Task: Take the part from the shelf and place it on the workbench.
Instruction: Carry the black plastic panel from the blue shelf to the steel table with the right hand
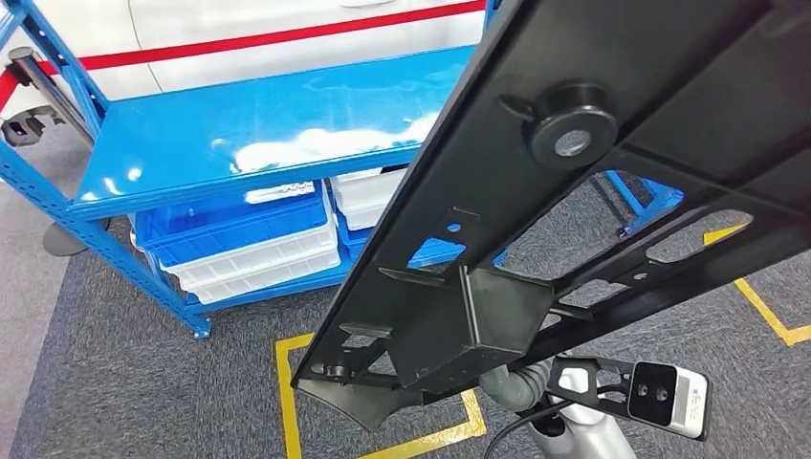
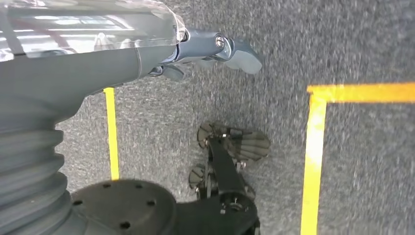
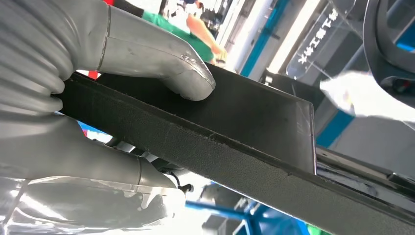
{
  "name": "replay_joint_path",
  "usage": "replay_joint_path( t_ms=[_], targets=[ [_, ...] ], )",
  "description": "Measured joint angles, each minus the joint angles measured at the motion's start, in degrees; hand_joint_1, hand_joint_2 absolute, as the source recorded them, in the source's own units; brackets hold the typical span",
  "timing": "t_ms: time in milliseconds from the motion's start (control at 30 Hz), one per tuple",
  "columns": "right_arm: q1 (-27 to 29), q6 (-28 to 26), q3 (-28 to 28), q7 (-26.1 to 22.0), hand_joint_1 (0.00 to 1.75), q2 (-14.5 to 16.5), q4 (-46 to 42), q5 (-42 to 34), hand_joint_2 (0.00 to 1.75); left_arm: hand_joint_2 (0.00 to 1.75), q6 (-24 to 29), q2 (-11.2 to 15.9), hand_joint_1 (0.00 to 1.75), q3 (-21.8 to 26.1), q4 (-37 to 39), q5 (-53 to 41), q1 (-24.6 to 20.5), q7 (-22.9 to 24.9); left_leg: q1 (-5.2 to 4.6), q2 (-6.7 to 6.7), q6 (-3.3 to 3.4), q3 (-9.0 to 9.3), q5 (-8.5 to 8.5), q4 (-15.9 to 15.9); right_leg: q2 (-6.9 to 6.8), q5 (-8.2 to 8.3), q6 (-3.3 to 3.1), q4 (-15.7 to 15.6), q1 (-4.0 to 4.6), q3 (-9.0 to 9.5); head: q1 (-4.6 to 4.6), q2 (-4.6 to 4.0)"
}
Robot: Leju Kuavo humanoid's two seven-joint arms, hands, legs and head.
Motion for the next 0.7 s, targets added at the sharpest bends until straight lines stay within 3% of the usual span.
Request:
replay_joint_path(
  t_ms=[100, 133, 167, 233, 267, 333, 367, 433, 500, 567, 633, 667, 700],
  targets=[
    [0.0, -1.0, -0.1, 0.0, 1.75, 0.0, -0.1, 1.5, 1.75, 1.75, -0.3, 0.1, 0.00, 0.0, 0.0, -0.2, 0.3, 0.0, 0.13, -2.01, -0.38, -4.60, -5.74, 11.1, 1.56, 0.55, -0.50, 0.0, 0.21, -0.70, 0.00, 0.00],
    [0.0, -1.5, -0.2, 0.0, 1.75, -0.1, -0.2, 2.3, 1.75, 1.75, -0.5, 0.2, 0.00, 0.0, 0.0, -0.3, 0.4, 0.1, 0.12, -2.14, -0.29, -5.47, -6.26, 13.3, 2.20, 0.71, -0.52, 0.1, 0.34, -0.88, 0.00, 0.00],
    [0.2, -2.0, -0.3, 0.0, 1.75, -0.1, -0.5, 2.9, 1.75, 1.75, -0.8, 0.2, 0.00, 0.0, 0.0, -0.6, 0.4, 0.2, 0.09, -2.25, -0.07, -5.31, -5.66, 13.2, 2.86, 0.84, -0.51, 0.1, 0.46, -0.99, 0.00, 0.00],
    [0.5, -2.6, -0.9, 0.0, 1.75, -0.2, -1.5, 3.9, 1.75, 1.75, -1.1, 0.5, 0.00, 0.0, 0.0, -1.1, 0.5, 0.5, -0.04, -3.38, 0.82, -1.91, -1.95, 6.7, 4.24, 1.05, -0.40, 0.1, 0.68, -1.01, 0.00, 0.00],
    [0.7, -2.8, -1.4, 0.0, 1.75, -0.2, -2.1, 4.3, 1.75, 1.75, -1.2, 0.7, 0.00, 0.0, 0.0, -1.3, 0.5, 0.8, -0.04, -4.96, 1.46, 0.21, -0.38, 2.6, 4.84, 1.19, -0.25, 0.1, 0.75, -1.05, 0.01, 0.00],
    [1.3, -2.7, -2.5, 0.0, 1.75, -0.3, -3.2, 5.3, 1.75, 1.75, -1.0, 1.2, 0.00, -0.1, 0.0, -1.7, 0.6, 1.4, -0.18, -7.44, 2.37, 2.78, 1.09, -2.7, 6.11, 1.54, 0.29, 0.1, 0.44, -1.37, 0.01, 0.00],
    [1.8, -2.5, -3.0, 0.0, 1.75, -0.3, -3.7, 5.9, 1.75, 1.75, -0.9, 1.4, 0.00, -0.1, 0.0, -1.8, 0.7, 1.7, -0.28, -7.77, 2.54, 3.01, 0.96, -3.3, 6.72, 1.77, 0.68, 0.0, 0.21, -1.59, 0.01, 0.00],
    [3.0, -2.2, -4.2, 0.0, 1.75, -0.4, -5.1, 7.1, 1.75, 1.75, -0.7, 1.7, 0.00, -0.1, 0.0, -2.1, 0.6, 2.0, -0.32, -6.48, 2.59, 3.30, 1.50, -4.2, 7.37, 2.10, 1.40, -0.1, 0.02, -1.90, 0.01, 0.00],
    [3.8, -2.2, -5.2, 0.0, 1.75, -0.4, -6.8, 8.1, 1.75, 1.75, -0.5, 1.9, 0.00, -0.2, 0.0, -2.7, 0.6, 2.2, -0.04, -4.88, 2.85, 3.71, 2.33, -5.6, 4.85, 0.51, 1.80, 1.9, 0.34, -2.99, 0.02, 0.00],
    [4.4, -2.2, -5.9, -0.1, 1.75, -0.4, -8.0, 8.7, 1.75, 1.75, -0.4, 2.0, 0.00, -0.4, 0.0, -3.2, 0.8, 2.4, -0.02, -3.12, 3.09, 3.74, 2.70, -6.2, 1.71, -3.31, 2.15, 8.3, 0.37, -5.93, 0.03, 0.00],
    [5.1, -2.2, -6.3, 0.0, 1.75, -0.4, -8.6, 8.9, 1.75, 1.75, -0.4, 2.1, 0.00, -0.4, 0.0, -3.2, 0.9, 2.5, -0.09, -1.30, 3.09, 3.47, 2.71, -6.0, 0.94, -5.72, 2.69, 14.2, 0.02, -8.55, 0.03, 0.00],
    [5.6, -2.2, -6.4, 0.0, 1.75, -0.4, -8.9, 9.0, 1.75, 1.75, -0.4, 2.1, 0.00, -0.4, 0.0, -3.3, 0.9, 2.5, -0.09, -0.49, 3.03, 3.34, 2.67, -5.9, 0.77, -5.43, 2.94, 14.6, -0.17, -8.54, 0.03, 0.00],
    [6.1, -2.3, -6.5, 0.0, 1.75, -0.4, -9.4, 9.2, 1.75, 1.75, -0.4, 2.1, 0.00, -0.5, 0.0, -3.3, 0.8, 2.3, -0.07, 0.28, 2.91, 3.22, 2.57, -5.6, 0.39, -4.19, 3.14, 12.7, -0.34, -7.26, 0.02, 0.00]
  ],
)
